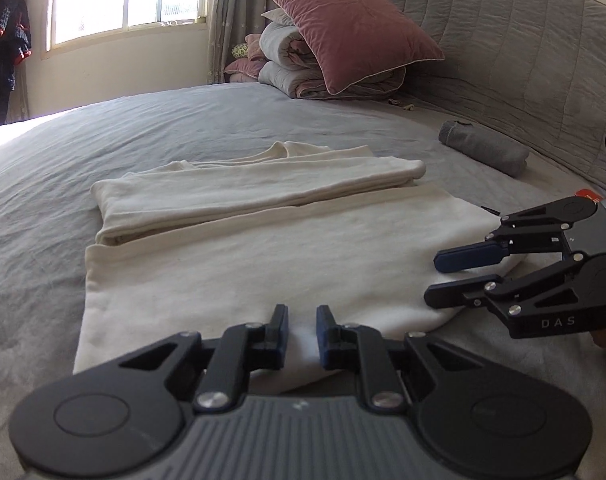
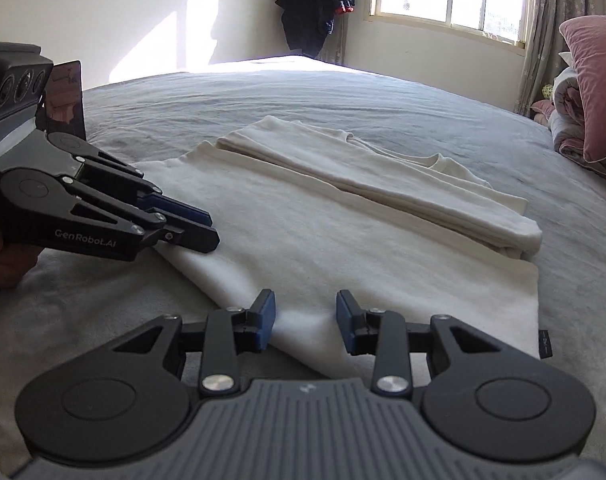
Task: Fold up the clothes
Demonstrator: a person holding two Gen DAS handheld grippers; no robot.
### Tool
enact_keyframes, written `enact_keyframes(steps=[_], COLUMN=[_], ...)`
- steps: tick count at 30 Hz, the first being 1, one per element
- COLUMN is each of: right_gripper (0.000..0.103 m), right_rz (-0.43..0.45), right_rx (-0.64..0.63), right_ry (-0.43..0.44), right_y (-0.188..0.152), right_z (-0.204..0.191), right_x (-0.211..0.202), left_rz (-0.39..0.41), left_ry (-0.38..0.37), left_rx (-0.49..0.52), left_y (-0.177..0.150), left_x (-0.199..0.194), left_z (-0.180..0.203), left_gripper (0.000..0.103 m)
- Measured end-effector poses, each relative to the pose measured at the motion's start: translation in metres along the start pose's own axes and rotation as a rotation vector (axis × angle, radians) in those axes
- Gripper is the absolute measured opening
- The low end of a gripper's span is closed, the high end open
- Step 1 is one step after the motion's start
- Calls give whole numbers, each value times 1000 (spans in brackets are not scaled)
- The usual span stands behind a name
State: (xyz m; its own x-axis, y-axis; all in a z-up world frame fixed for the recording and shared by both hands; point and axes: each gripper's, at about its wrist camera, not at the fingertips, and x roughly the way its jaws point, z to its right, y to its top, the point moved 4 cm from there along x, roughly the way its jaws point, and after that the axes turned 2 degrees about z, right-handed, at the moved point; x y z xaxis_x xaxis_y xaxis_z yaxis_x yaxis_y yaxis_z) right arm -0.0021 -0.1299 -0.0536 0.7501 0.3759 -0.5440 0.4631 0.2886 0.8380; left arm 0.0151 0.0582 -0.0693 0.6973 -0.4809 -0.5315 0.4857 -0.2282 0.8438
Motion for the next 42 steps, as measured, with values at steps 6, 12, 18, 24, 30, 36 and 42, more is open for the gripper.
enact_keyframes(steps=[6, 12, 18, 24, 30, 36, 42], right_gripper=[36, 36, 38, 42, 48, 48, 48], right_rz=[4, -3, -17, -51, -114, -143, -134], right_rx=[54, 110, 145, 328, 755, 1070, 1089], right_ry=[-31, -71, -86, -103, 16, 127, 144], right_y=[-16, -27, -26, -26, -42, -62, -62], right_z=[34, 64, 77, 107, 142, 158, 148], right_x=[-23, -42, -52, -62, -71, -75, -63], left_rz=[17, 15, -12, -63, -89, -113, -137], left_ry=[62, 82, 105, 69, -7, -34, -60], left_rx=[-134, -202, -215, -403, -746, -864, -978], left_y=[-12, -21, -15, -14, -23, -30, -37], left_x=[-32, -50, -59, -68, -80, -63, -45], left_z=[-55, -82, -82, -98, -126, -118, -109], left_gripper=[16, 15, 17, 30, 34, 34, 34])
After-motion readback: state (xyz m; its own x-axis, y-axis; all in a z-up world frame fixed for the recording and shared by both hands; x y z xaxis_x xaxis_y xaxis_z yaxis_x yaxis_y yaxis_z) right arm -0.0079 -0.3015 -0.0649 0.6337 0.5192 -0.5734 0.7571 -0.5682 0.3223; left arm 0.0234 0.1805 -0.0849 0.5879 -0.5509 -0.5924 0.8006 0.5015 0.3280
